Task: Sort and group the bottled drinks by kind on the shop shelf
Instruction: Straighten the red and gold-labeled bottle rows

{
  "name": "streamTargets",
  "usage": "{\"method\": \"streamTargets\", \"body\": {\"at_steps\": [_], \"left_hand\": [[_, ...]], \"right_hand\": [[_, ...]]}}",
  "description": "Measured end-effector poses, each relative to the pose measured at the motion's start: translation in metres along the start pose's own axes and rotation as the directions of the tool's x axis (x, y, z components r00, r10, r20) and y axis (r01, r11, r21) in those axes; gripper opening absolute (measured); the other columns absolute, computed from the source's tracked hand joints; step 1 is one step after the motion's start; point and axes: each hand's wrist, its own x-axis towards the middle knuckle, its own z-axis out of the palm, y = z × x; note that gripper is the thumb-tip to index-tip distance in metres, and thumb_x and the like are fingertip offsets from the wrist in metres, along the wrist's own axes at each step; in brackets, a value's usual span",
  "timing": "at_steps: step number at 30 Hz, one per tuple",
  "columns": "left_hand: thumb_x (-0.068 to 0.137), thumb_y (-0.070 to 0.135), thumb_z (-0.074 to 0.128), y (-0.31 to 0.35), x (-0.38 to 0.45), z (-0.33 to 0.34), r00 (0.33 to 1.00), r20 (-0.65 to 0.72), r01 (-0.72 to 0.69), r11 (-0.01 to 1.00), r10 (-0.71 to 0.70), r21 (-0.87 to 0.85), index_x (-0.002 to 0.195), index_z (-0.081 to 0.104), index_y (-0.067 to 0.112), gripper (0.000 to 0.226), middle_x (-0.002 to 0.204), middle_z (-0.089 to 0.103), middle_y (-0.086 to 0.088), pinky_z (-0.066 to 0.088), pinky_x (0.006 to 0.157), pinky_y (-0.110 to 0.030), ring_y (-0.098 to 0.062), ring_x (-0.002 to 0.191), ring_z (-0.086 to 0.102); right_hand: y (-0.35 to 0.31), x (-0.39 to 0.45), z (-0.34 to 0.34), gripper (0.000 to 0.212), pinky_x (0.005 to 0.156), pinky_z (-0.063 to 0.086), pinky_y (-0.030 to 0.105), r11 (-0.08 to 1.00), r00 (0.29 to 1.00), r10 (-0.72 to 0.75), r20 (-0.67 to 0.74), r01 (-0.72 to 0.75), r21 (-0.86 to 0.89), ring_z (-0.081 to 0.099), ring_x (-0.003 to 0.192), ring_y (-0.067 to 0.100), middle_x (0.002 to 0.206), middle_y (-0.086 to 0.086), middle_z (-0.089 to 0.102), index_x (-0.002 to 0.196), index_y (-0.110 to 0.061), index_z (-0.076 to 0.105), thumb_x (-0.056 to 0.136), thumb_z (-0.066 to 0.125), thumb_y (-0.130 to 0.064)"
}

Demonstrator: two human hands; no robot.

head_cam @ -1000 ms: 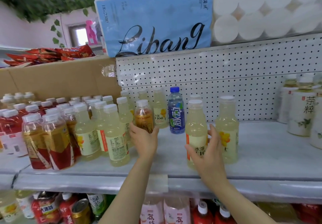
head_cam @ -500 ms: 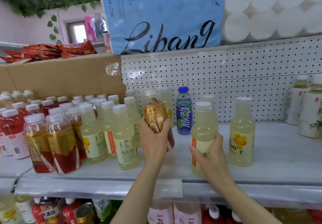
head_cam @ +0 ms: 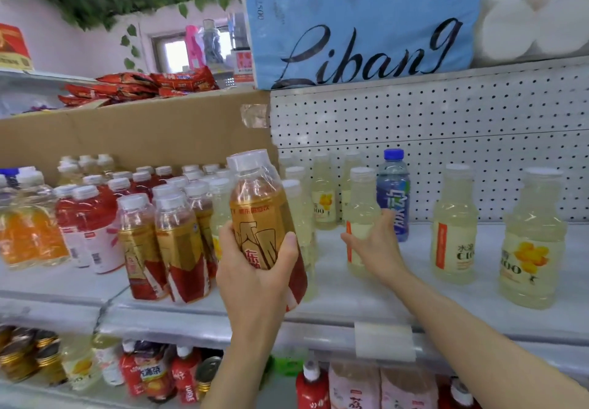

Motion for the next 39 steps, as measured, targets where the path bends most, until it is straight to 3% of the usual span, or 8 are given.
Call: {"method": "streamTargets", "body": {"at_steps": [3,8,13,19,23,29,31,39], "left_hand": [[0.066,0.068,0.064,-0.011,0.008,-0.010,1.000,-0.030,-0.008,0.998,0.010,0.066,0.119,0.051,0.028,0.068,0.098,0.065,0.015,0.053,0.075,-0.021,0.000,0.089,0.063],[0.070,0.054,0.073,-0.015,0.017,-0.021,0.997,-0.072,0.027,0.992,-0.018,0.123,0.124,0.048,0.027,0.065,0.100,0.062,0.017,0.046,0.068,-0.005,0.006,0.091,0.061],[0.069,0.055,0.073,-0.019,0.029,-0.039,0.990,-0.135,0.054,0.980,-0.029,0.189,0.118,0.045,0.034,0.061,0.094,0.060,0.021,0.044,0.070,-0.014,0.010,0.086,0.058],[0.071,0.053,0.075,-0.030,0.047,-0.065,0.985,-0.174,0.039,0.970,0.003,0.240,0.118,0.046,0.032,0.059,0.094,0.059,0.017,0.049,0.069,-0.020,0.000,0.086,0.059],[0.072,0.053,0.075,-0.040,0.072,-0.090,0.980,-0.196,0.017,0.974,0.028,0.225,0.118,0.046,0.034,0.057,0.094,0.061,0.015,0.051,0.072,-0.027,-0.002,0.084,0.061],[0.077,0.054,0.078,-0.071,0.129,-0.153,0.984,-0.169,-0.024,0.980,0.059,0.199,0.125,0.050,0.027,0.062,0.095,0.062,0.014,0.056,0.076,-0.034,-0.003,0.085,0.061],[0.076,0.053,0.078,-0.084,0.147,-0.178,0.986,-0.153,-0.042,0.981,0.071,0.187,0.123,0.050,0.028,0.060,0.094,0.061,0.015,0.054,0.075,-0.033,-0.002,0.085,0.060],[0.072,0.060,0.072,-0.154,0.198,-0.236,0.999,-0.044,-0.001,0.989,0.007,0.148,0.126,0.047,0.028,0.067,0.103,0.061,0.007,0.050,0.070,-0.028,-0.007,0.088,0.062]], "right_hand": [[0.001,0.002,0.007,0.074,0.094,0.038,0.033,0.997,0.999,-0.031,0.007,0.032,-0.067,0.046,0.117,0.025,0.122,0.004,0.036,0.128,-0.005,0.030,0.080,0.082,-0.024],[0.005,0.007,0.005,0.082,0.089,0.040,0.036,0.990,0.999,-0.025,0.019,0.028,-0.141,0.050,0.120,0.033,0.129,0.014,0.043,0.132,-0.003,0.032,0.075,0.085,-0.030],[-0.010,-0.001,-0.004,0.101,0.110,0.034,0.048,0.967,0.975,-0.157,-0.159,0.120,-0.223,0.034,0.137,0.034,0.147,0.017,0.038,0.149,-0.007,0.024,0.073,0.086,-0.032],[-0.039,-0.013,-0.005,0.075,0.112,0.032,0.052,0.802,0.801,-0.549,-0.238,0.423,-0.422,0.039,0.131,0.040,0.140,0.026,0.044,0.142,0.004,0.037,0.086,0.074,-0.030],[-0.069,-0.028,0.016,0.072,0.109,0.032,0.048,0.712,0.686,-0.685,-0.246,0.560,-0.423,0.040,0.129,0.037,0.138,0.024,0.045,0.141,0.005,0.040,0.089,0.050,-0.044],[-0.122,-0.063,0.078,0.059,0.114,0.033,0.041,0.581,0.526,-0.811,-0.256,0.671,-0.460,0.046,0.125,0.036,0.133,0.020,0.049,0.136,0.008,0.046,0.091,0.056,-0.029],[-0.137,-0.076,0.108,0.058,0.117,0.028,0.033,0.589,0.541,-0.805,-0.244,0.678,-0.440,0.046,0.125,0.032,0.133,0.017,0.048,0.136,0.008,0.046,0.091,0.057,-0.027],[-0.163,-0.119,0.219,0.072,0.115,0.025,0.021,0.872,0.862,-0.480,-0.159,0.450,-0.191,0.035,0.132,0.008,0.143,0.003,0.040,0.147,-0.012,0.032,0.091,0.054,-0.050]]}}
